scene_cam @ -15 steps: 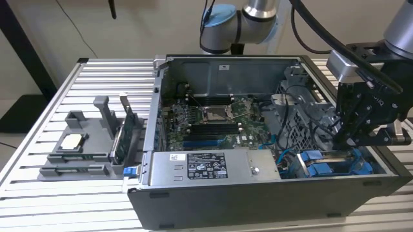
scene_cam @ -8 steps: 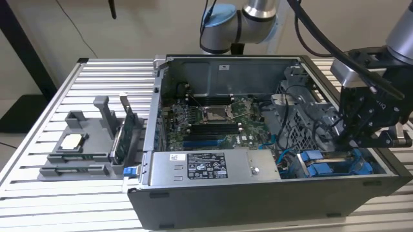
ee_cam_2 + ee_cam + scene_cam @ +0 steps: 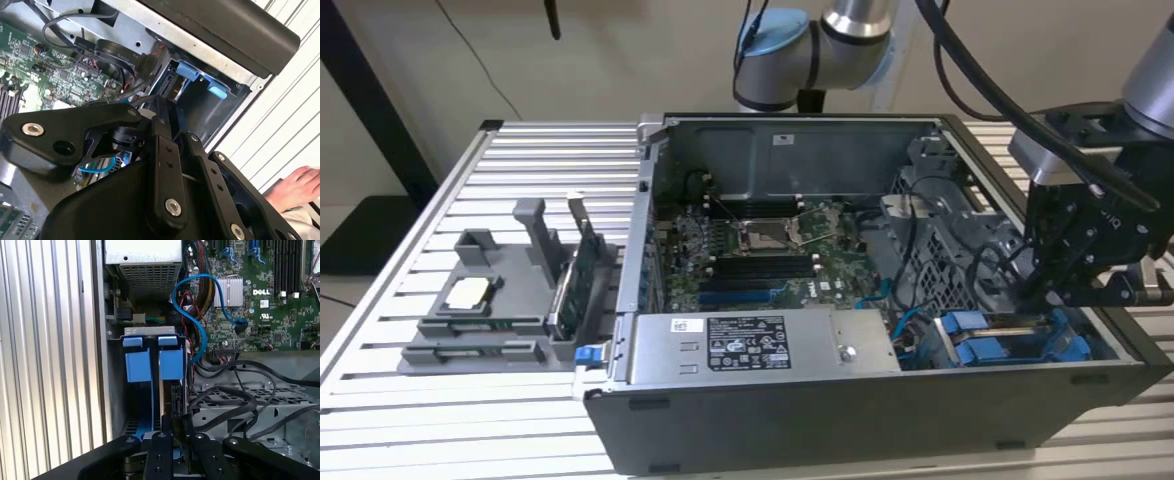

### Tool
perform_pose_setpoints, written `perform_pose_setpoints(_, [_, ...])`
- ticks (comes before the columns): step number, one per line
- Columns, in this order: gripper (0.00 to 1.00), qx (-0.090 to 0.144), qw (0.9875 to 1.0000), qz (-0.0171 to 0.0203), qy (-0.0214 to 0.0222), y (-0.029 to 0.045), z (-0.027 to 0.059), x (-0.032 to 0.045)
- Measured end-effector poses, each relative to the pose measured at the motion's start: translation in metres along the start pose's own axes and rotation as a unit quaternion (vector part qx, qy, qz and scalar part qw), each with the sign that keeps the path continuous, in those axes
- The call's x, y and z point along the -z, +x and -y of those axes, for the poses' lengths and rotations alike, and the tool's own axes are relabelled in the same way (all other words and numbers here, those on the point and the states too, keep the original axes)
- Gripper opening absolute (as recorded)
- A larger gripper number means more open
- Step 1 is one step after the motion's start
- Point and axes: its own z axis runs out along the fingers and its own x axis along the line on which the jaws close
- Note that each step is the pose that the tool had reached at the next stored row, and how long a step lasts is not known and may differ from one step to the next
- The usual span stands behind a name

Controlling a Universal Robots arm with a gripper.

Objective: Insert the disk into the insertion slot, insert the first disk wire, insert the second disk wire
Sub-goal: 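Insert the first disk wire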

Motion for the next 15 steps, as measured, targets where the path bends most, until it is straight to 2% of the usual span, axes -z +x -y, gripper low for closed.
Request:
perform_pose_setpoints(7, [0.19,0.000,1.0000,0.0002,0.0000,-0.0013,0.0002,-0.0006])
perform_pose_setpoints(15, [0.19,0.000,1.0000,0.0002,0.0000,-0.0071,0.0000,-0.0025])
